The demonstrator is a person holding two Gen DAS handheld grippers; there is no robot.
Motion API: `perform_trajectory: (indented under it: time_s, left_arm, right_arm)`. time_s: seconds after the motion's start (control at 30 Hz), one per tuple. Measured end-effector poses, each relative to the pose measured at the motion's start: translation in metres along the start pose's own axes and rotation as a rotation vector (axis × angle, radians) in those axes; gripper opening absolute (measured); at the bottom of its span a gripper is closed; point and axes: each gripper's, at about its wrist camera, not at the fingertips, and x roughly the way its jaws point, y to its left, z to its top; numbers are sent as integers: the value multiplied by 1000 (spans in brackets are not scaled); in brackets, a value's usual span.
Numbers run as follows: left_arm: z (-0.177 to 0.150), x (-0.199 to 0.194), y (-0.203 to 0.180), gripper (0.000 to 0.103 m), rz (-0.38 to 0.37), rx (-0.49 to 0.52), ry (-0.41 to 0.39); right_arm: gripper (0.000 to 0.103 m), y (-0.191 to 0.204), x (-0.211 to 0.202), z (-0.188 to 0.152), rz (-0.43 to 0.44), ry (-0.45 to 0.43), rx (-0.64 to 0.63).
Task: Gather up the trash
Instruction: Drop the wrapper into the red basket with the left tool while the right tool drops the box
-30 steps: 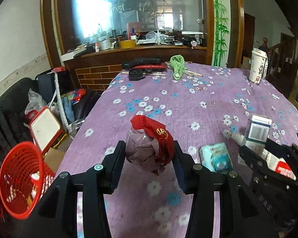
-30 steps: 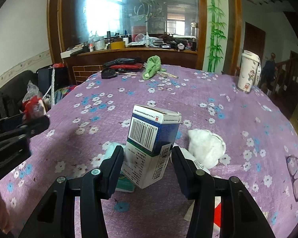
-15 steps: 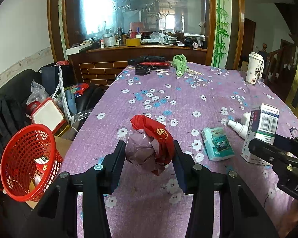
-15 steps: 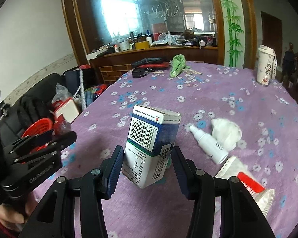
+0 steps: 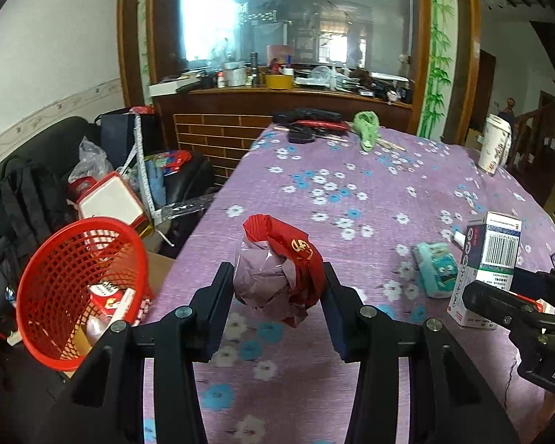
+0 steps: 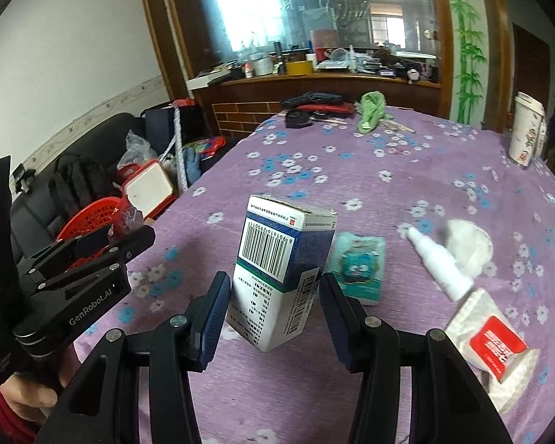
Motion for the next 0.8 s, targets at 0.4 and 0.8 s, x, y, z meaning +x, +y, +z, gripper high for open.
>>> perform_trajectory:
  time_s: [0.4,0.8]
  left_arm:
    - [13,-27,112,45,146,-153,-57]
    - [-10,-14,214,45,241,-271,-1]
  right_arm:
    - [54,103,26,50,183,34,-161]
    - [54,212,93,71,313,144,-278]
